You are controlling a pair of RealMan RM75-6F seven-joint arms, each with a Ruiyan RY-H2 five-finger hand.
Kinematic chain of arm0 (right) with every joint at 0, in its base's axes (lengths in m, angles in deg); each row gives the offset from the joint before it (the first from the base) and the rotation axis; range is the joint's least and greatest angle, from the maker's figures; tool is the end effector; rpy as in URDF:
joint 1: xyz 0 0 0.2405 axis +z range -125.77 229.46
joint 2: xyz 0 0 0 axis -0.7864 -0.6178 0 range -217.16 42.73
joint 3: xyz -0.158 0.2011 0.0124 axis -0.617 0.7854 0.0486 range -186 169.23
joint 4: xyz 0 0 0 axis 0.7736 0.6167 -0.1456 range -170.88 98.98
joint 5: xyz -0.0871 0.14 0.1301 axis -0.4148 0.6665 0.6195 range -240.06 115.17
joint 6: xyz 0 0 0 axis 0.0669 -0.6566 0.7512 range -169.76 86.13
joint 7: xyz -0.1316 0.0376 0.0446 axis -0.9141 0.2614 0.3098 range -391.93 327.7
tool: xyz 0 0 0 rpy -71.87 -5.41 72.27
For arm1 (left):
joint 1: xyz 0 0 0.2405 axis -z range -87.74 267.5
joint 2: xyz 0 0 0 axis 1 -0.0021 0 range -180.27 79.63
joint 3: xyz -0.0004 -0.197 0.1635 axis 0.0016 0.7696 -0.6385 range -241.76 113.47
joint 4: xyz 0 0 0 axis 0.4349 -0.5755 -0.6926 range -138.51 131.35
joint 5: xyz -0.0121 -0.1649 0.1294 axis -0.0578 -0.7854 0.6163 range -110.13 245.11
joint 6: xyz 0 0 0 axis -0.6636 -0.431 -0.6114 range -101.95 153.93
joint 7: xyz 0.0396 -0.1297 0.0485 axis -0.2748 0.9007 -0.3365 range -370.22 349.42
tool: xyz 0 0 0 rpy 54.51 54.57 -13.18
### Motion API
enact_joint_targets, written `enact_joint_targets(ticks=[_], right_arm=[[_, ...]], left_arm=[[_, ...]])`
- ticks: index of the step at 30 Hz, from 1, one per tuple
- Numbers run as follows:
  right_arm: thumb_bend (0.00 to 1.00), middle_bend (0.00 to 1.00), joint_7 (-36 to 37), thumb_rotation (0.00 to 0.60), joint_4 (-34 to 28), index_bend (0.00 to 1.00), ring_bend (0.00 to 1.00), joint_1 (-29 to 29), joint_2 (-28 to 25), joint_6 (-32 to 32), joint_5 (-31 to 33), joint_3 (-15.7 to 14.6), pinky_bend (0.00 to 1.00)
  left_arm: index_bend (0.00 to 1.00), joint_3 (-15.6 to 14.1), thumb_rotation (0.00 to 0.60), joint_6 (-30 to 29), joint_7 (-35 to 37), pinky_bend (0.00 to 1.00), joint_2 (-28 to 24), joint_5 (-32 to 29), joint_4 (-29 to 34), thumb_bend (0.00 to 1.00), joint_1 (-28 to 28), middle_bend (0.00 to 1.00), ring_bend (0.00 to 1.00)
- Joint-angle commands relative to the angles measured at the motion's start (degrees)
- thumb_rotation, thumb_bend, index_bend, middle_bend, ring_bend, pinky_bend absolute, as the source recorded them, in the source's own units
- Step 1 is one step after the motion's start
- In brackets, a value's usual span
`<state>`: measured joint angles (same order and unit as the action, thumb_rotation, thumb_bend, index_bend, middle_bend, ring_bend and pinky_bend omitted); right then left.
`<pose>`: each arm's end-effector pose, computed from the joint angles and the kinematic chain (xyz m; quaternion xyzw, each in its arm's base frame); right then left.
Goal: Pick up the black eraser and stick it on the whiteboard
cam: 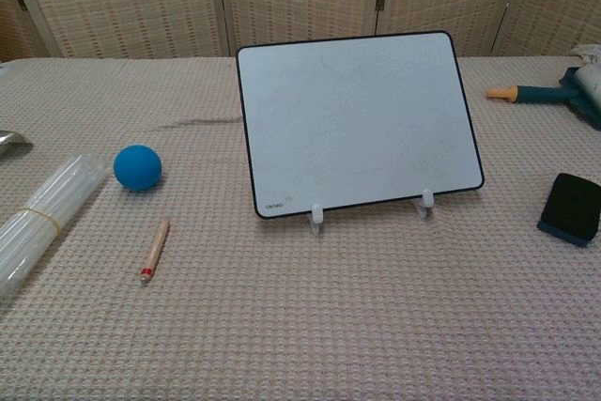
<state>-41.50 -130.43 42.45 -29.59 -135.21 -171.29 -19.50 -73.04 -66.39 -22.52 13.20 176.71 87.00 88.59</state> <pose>-0.2934 -0.0481 0.1587 0.7074 -0.3554 0.3061 0.5287 -0.2861 0.0963 0.1339 -0.7340 -0.2828 -0.3508 0.5081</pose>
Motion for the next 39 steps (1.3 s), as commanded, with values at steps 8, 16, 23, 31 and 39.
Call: enact_joint_targets(ticks=[8,16,23,31,39], right_arm=[[0.31,0.00,0.8,0.600,-0.4,0.00,0.00,0.6,-0.1,1.5,2.5,0.7,0.00],[0.31,0.00,-8.6,0.600,-3.7,0.11,0.00,9.6,-0.4,15.6,6.8,5.7,0.00],[0.31,0.00,-18.7,0.600,-10.4,0.23,0.00,17.5,-2.3,27.4,18.8,12.2,0.00],[0.31,0.00,-28.8,0.600,-7.7,0.23,0.01,24.5,3.5,34.5,30.6,16.1,0.00],[0.31,0.00,-32.3,0.600,-0.6,0.23,0.01,29.1,10.7,37.8,36.4,16.5,0.00]], left_arm=[[0.04,0.0,0.600,2.0,-0.1,0.08,0.3,-0.3,0.3,0.20,1.0,0.09,0.06],[0.04,0.4,0.600,3.3,0.7,0.08,0.3,-1.7,0.5,0.20,1.7,0.10,0.06],[0.04,0.9,0.600,3.5,1.5,0.08,0.1,-2.8,0.5,0.20,2.0,0.10,0.06],[0.04,1.0,0.600,0.8,4.8,0.08,-0.8,-2.4,0.3,0.20,1.7,0.10,0.06],[0.04,1.1,0.600,1.3,4.7,0.08,-0.5,-2.6,0.1,0.20,2.0,0.10,0.06]])
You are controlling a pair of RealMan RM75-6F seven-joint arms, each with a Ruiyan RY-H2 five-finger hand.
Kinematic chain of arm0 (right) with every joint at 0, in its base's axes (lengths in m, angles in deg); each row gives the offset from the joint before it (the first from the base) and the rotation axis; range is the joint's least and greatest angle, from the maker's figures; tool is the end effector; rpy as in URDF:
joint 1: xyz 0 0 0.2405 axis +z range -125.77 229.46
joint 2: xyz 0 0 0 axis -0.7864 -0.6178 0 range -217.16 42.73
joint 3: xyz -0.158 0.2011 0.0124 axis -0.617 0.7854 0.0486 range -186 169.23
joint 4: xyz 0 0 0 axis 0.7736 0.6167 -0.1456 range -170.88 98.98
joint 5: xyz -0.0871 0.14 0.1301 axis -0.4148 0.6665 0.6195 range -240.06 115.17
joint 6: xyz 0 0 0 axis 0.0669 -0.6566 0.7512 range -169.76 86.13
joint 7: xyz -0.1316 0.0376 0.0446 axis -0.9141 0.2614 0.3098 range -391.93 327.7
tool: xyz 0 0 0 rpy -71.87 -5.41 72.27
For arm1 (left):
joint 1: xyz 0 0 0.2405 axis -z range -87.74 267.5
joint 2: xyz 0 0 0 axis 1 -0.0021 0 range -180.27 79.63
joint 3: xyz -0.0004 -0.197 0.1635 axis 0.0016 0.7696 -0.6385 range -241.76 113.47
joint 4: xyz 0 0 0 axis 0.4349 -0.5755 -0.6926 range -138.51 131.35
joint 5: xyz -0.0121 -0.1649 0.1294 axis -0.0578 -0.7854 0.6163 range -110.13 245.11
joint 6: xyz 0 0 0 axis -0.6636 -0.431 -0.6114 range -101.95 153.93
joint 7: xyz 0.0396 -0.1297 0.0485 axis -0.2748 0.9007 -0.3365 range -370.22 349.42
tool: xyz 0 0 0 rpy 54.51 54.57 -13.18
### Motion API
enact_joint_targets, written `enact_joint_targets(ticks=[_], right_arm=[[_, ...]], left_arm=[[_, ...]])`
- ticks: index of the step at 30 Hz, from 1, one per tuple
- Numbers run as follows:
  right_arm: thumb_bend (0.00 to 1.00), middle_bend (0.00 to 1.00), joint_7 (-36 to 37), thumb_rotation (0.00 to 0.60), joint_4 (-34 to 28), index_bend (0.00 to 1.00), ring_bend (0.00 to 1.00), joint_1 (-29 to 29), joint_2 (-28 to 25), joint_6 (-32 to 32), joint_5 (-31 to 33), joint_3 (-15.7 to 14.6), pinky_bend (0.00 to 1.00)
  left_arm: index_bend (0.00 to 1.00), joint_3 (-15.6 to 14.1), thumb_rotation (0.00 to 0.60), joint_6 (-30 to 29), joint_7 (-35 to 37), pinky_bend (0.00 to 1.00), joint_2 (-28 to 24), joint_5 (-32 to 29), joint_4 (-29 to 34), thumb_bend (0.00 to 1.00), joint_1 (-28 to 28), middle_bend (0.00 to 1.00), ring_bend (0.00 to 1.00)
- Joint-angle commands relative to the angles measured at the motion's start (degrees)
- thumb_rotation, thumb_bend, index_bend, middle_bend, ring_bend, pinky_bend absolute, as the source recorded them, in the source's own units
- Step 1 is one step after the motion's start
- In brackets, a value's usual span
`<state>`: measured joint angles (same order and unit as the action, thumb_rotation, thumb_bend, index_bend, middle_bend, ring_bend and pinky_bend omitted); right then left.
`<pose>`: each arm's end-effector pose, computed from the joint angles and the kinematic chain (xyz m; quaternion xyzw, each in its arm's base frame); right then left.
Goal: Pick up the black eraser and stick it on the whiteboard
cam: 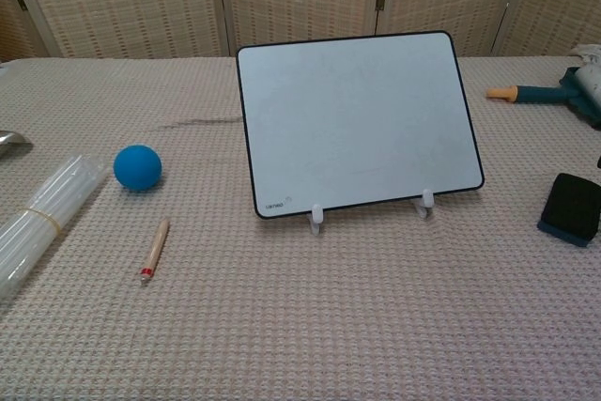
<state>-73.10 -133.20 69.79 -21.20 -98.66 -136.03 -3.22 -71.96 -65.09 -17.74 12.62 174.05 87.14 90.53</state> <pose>-0.2847 -0.2407 0.0884 0.7882 -0.2689 0.1359 0.5365 -0.2896 0.1119 0.1381 -0.7200 -0.3075 -0.3647 0.5040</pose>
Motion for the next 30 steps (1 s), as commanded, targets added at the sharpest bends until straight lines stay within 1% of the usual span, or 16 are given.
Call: enact_joint_targets(ticks=[1,5,9,16,30], right_arm=[[0.31,0.00,-0.5,0.600,3.0,0.23,0.01,2.2,3.1,1.2,0.9,0.1,0.00],[0.31,0.00,-0.7,0.600,5.9,0.23,0.01,3.4,5.2,1.6,1.9,-0.2,0.00],[0.31,0.00,-2.8,0.600,8.0,0.23,0.01,5.0,7.1,2.7,5.5,-0.2,0.00],[0.31,0.00,-5.3,0.600,9.9,0.23,0.01,7.3,9.6,3.0,9.2,-0.5,0.00],[0.31,0.00,-5.5,0.600,13.4,0.23,0.01,10.3,12.6,3.4,13.4,-1.9,0.00]], left_arm=[[0.04,0.0,0.600,0.0,-0.2,0.08,0.1,0.2,-0.1,0.20,0.1,0.10,0.06],[0.04,0.0,0.600,0.2,0.2,0.08,0.0,-0.1,-0.1,0.20,0.2,0.10,0.06],[0.04,0.1,0.600,-0.3,1.3,0.08,-0.4,-0.5,0.0,0.20,0.1,0.10,0.05],[0.04,0.3,0.600,-0.5,2.5,0.08,-0.7,-1.0,-0.2,0.20,0.2,0.10,0.05],[0.04,0.4,0.600,-0.2,3.2,0.08,-1.0,-1.3,-0.2,0.20,0.5,0.10,0.05]])
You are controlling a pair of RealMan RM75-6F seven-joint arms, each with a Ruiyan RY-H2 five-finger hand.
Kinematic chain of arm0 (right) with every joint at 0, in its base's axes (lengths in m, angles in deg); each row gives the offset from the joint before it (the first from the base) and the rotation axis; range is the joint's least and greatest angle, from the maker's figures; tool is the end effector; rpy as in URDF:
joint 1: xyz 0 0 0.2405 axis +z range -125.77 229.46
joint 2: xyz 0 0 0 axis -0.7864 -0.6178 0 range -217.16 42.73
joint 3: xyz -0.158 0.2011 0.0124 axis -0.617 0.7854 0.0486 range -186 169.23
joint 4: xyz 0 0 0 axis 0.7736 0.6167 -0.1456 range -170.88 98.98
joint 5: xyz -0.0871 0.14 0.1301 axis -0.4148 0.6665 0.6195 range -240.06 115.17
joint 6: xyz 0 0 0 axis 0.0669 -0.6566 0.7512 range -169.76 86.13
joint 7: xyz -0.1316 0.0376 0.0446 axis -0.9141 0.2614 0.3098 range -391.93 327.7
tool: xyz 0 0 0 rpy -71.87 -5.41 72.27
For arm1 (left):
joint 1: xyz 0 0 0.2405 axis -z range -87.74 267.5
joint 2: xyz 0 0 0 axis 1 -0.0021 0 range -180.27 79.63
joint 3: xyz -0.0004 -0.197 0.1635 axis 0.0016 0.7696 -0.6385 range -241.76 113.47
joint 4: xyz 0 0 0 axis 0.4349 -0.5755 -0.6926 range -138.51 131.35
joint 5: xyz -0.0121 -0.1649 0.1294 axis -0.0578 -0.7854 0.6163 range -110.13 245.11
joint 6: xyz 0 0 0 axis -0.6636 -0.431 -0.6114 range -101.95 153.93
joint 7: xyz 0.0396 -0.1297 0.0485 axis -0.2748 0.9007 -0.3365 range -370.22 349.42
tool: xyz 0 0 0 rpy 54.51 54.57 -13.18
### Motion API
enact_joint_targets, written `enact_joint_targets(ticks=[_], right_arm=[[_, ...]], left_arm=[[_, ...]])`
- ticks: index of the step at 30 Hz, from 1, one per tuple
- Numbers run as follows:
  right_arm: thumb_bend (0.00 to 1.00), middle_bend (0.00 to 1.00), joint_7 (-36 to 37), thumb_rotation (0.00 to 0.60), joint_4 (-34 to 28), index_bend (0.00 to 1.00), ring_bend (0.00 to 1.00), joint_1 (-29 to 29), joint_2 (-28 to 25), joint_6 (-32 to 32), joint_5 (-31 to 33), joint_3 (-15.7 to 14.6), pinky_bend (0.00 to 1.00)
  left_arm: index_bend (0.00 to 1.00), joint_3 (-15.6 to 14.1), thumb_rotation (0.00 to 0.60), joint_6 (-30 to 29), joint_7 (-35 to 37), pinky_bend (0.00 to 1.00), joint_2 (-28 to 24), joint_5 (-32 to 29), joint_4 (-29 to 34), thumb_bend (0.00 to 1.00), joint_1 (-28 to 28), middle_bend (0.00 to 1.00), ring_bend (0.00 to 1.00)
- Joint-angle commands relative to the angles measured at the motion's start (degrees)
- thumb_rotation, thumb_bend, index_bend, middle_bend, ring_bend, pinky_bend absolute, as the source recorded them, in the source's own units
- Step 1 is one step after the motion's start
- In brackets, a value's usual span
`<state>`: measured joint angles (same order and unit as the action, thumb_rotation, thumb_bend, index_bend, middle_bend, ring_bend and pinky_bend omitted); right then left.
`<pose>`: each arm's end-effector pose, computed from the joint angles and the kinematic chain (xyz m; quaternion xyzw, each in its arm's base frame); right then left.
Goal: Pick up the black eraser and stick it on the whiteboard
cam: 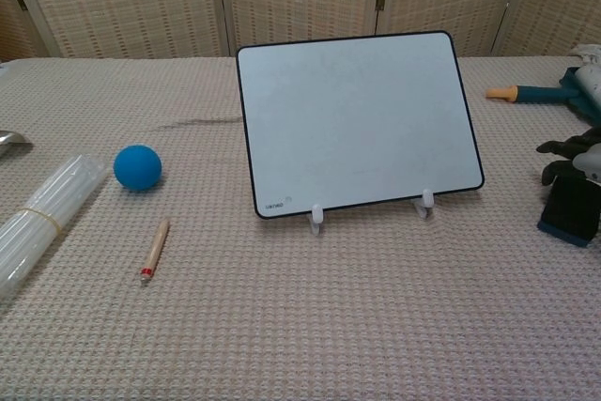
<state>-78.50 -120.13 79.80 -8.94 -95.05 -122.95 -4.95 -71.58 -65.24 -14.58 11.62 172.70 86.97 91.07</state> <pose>-0.2919 -0.2879 0.0336 0.7944 -0.2716 0.0935 0.5351 -0.2932 0.1171 0.1457 -0.7096 -0.3205 -0.3718 0.5055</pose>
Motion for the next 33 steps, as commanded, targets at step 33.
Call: enact_joint_targets(ticks=[33], right_arm=[[0.31,0.07,9.3,0.600,1.7,0.60,0.07,-3.3,9.8,-25.7,-23.4,-1.1,0.00]], left_arm=[[0.04,-0.6,0.600,-2.3,3.0,0.06,-1.5,1.7,-0.2,0.20,-0.3,0.10,0.05]])
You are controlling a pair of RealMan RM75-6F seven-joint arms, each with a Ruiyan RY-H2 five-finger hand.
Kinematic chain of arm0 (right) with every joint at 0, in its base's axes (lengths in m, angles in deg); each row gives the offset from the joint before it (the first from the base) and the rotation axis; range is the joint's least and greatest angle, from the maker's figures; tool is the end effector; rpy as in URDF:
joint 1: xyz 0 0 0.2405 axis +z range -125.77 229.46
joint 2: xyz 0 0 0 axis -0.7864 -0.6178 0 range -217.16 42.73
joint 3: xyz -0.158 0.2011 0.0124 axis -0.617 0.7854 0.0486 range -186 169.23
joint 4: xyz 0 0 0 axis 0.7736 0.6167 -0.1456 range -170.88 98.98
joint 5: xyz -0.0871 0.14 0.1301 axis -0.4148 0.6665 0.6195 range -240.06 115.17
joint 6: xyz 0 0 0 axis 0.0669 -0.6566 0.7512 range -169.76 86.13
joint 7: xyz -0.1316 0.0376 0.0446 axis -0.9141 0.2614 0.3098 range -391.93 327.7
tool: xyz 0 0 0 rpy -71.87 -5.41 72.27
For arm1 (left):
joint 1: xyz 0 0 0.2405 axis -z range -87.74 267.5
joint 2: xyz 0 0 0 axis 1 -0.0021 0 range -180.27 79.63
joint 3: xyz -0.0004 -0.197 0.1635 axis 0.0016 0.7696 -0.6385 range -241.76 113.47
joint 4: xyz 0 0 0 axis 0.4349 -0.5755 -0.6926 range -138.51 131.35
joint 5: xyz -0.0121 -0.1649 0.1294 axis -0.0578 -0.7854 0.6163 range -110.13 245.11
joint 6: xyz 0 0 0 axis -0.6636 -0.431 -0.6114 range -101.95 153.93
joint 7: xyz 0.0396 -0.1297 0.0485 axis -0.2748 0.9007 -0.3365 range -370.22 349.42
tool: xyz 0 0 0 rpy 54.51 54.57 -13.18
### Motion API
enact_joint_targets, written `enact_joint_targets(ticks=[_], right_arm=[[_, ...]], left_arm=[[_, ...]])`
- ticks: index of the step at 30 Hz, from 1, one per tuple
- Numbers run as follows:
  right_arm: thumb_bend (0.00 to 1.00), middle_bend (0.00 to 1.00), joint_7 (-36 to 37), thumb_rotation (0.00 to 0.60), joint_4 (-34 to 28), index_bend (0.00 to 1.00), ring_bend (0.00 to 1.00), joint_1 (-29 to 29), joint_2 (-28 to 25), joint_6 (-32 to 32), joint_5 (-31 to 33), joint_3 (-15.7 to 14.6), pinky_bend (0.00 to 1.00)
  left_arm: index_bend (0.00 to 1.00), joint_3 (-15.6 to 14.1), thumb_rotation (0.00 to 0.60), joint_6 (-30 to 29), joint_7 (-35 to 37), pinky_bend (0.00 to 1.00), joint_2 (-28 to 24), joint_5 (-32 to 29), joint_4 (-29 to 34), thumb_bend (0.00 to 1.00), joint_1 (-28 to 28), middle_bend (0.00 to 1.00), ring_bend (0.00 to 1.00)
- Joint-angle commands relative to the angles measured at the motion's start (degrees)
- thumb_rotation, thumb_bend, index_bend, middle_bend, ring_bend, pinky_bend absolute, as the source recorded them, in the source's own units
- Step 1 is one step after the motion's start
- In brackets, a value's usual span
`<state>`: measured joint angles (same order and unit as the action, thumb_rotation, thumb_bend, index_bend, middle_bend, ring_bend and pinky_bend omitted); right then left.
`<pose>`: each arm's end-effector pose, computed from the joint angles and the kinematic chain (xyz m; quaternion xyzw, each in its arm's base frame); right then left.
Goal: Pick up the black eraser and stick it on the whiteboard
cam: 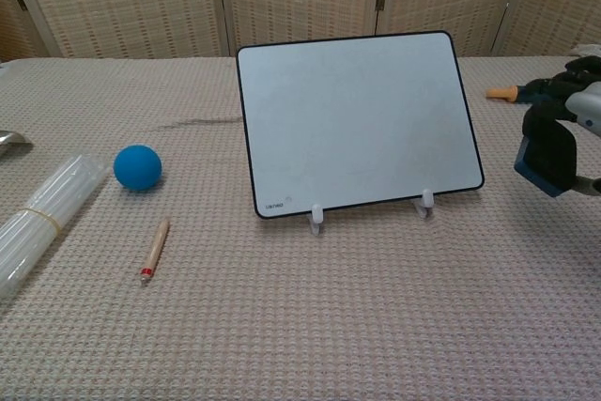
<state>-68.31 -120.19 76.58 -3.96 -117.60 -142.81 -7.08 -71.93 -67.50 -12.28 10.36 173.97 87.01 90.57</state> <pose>-0.2397 -0.2679 0.0392 0.7445 -0.1928 0.2899 0.5697 -0.2911 0.1129 0.1552 -0.7038 -0.3207 -0.3884 0.5010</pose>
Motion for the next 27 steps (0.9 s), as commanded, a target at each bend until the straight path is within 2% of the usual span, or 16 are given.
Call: enact_joint_targets(ticks=[1,4,7,12,21,27], right_arm=[[0.31,0.07,-1.8,0.600,2.6,0.59,0.07,0.3,6.6,-3.7,-4.1,1.6,0.00],[0.31,0.05,-5.4,0.600,5.8,0.55,0.07,1.4,12.8,-4.9,-5.0,3.4,0.00],[0.31,0.00,-7.9,0.600,10.1,0.44,0.06,2.4,18.4,-5.6,-5.4,4.8,0.00],[0.31,0.00,-7.3,0.600,16.6,0.42,0.05,4.5,25.1,-5.5,-5.5,7.2,0.00],[0.31,0.00,-10.1,0.600,26.6,0.39,0.05,8.5,33.0,-6.3,-5.5,11.3,0.00],[0.31,0.00,-10.9,0.600,28.6,0.37,0.04,10.5,35.9,-6.4,-4.8,13.5,0.00]], left_arm=[[0.04,-0.3,0.600,-0.1,1.0,0.06,-0.3,0.6,-0.3,0.20,0.2,0.10,0.05],[0.04,-0.3,0.600,-0.3,2.6,0.06,-0.7,0.7,-0.6,0.20,0.4,0.10,0.05],[0.04,-0.3,0.600,-0.5,5.1,0.06,-1.4,0.4,-1.1,0.20,0.7,0.10,0.05],[0.04,-0.3,0.600,-1.1,8.5,0.06,-2.8,-0.5,-2.1,0.20,0.7,0.09,0.05],[0.04,0.0,0.600,-1.4,11.7,0.06,-3.4,-1.4,-4.6,0.20,0.9,0.10,0.05],[0.04,0.3,0.600,-2.3,14.0,0.06,-3.7,-1.9,-5.7,0.20,0.8,0.10,0.05]])
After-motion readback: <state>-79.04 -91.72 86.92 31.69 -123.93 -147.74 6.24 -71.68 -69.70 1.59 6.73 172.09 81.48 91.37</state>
